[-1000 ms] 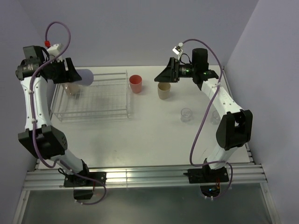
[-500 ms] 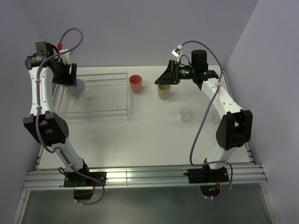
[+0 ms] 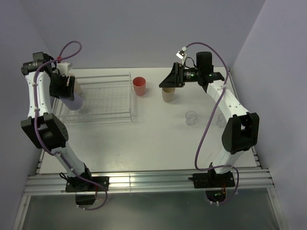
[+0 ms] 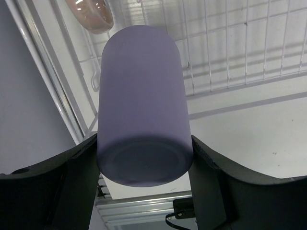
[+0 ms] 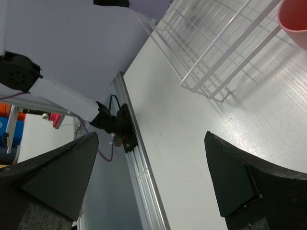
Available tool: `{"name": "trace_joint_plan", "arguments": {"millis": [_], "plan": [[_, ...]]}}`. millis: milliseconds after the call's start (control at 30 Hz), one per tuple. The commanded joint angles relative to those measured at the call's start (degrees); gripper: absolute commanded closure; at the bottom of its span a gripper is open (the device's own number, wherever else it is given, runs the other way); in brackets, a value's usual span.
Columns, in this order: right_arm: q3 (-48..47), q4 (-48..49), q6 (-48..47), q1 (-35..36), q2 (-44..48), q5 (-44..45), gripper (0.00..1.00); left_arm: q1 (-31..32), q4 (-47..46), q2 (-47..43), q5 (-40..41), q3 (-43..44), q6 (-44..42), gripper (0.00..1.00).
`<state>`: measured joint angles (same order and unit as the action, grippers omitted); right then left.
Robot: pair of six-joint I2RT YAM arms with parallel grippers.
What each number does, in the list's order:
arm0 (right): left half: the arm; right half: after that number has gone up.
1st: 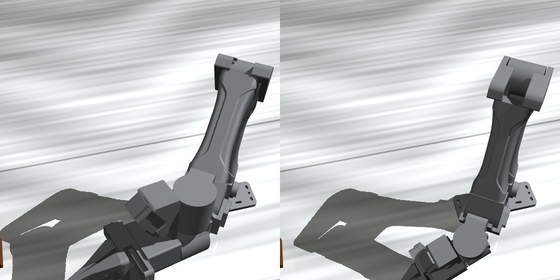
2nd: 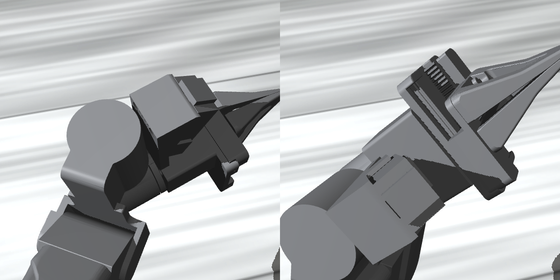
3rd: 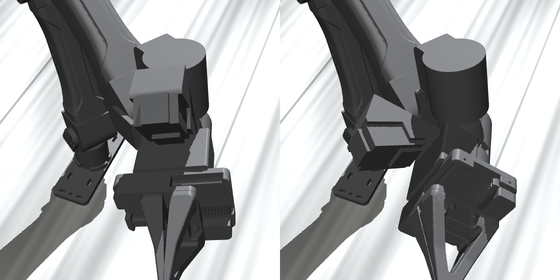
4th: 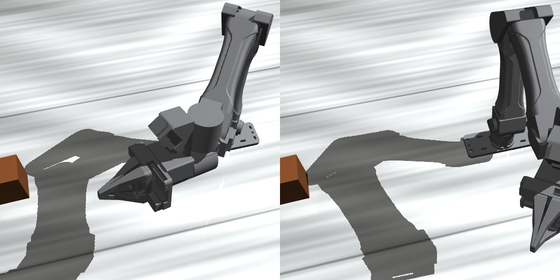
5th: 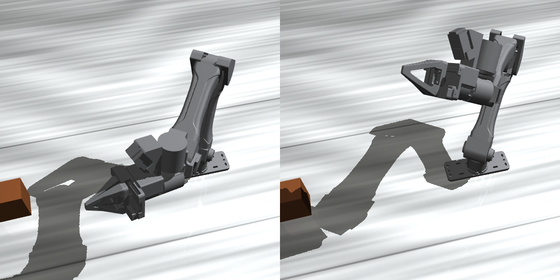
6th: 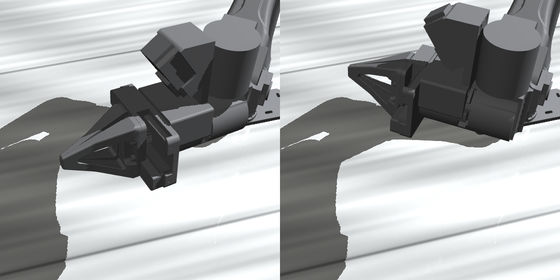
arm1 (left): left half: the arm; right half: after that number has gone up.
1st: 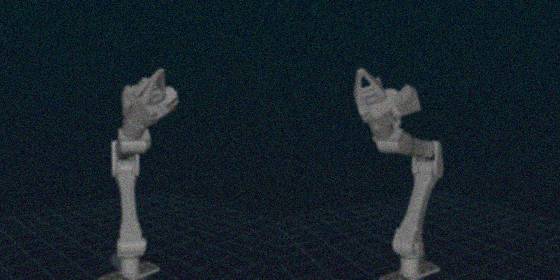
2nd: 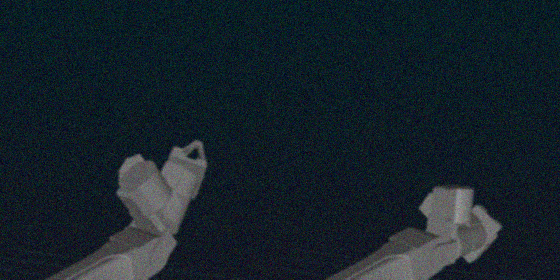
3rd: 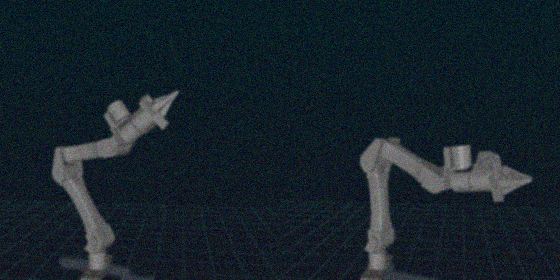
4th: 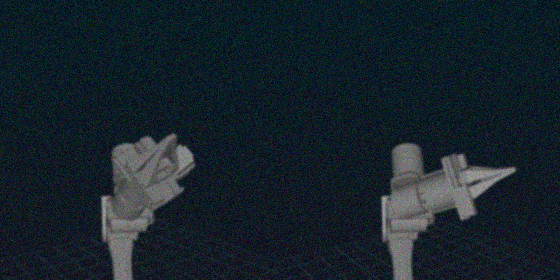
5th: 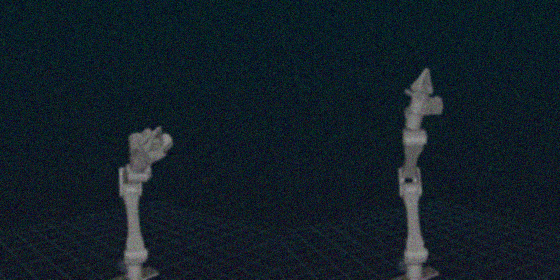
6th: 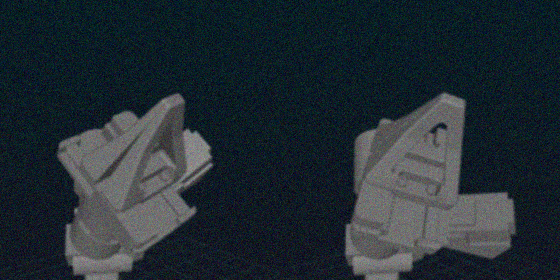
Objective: Load the cups into the dish rack
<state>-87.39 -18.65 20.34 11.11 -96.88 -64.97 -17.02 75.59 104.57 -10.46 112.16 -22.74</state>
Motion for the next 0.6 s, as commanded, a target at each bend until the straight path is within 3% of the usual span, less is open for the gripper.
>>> {"name": "trace_joint_plan", "arguments": {"millis": [0,567], "plan": [[-1.64,-0.50,-1.79,0.31,0.03,-0.51,0.00,0.14,0.44,2.03,1.49,1.84,-1.69,1.00],[-0.58,-2.79,-3.99,0.14,-0.06,-0.86,0.00,-2.06,-0.09,7.66,4.22,4.12,-3.54,0.98]]}}
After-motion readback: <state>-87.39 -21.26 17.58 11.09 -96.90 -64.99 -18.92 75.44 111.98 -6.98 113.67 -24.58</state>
